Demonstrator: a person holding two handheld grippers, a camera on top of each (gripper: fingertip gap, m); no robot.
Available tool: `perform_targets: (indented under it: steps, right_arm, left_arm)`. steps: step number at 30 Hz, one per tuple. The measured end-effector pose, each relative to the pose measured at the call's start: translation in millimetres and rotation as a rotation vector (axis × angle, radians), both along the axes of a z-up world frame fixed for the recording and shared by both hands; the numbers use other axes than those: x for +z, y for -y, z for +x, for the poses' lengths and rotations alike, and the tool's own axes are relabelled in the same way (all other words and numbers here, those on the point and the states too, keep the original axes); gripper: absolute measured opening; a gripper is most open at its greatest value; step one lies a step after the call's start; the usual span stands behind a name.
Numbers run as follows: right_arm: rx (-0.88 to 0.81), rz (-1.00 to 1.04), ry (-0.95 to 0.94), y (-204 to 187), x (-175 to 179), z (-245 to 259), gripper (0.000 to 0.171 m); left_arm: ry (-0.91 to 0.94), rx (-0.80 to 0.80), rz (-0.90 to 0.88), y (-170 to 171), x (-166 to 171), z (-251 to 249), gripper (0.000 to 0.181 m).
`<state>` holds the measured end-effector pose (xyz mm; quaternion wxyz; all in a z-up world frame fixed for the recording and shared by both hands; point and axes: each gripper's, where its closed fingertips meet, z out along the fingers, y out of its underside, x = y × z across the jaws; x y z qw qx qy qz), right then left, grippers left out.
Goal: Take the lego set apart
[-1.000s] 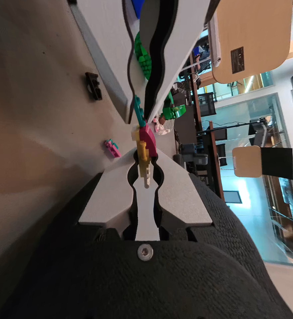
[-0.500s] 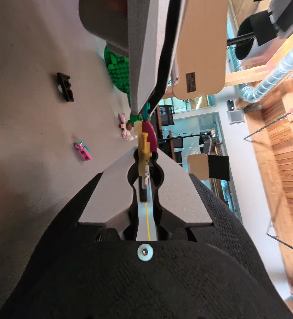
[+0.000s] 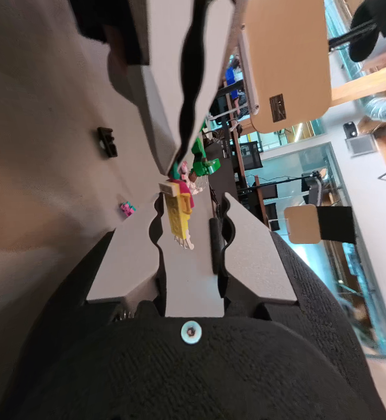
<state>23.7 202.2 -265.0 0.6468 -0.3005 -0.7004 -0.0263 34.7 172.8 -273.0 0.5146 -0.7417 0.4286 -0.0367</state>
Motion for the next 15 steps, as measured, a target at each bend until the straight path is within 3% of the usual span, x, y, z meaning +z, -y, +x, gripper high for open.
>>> perform_targets:
  steps: [3, 10, 15]
  right_arm:
    - [0.024, 0.075, 0.069, 7, -11, -3, 0.024]
    - [0.033, -0.021, 0.14, 9, -23, -1, 0.021]
    - [0.059, -0.037, 0.135, 15, -22, -1, 0.021]
  left_arm:
    - [0.028, -0.024, -0.006, 2, 1, 4, 0.003]
    - [-0.098, -0.097, 0.071, 9, -3, 8, 0.017]
    - [-0.179, -0.071, 0.118, 9, 1, 5, 0.006]
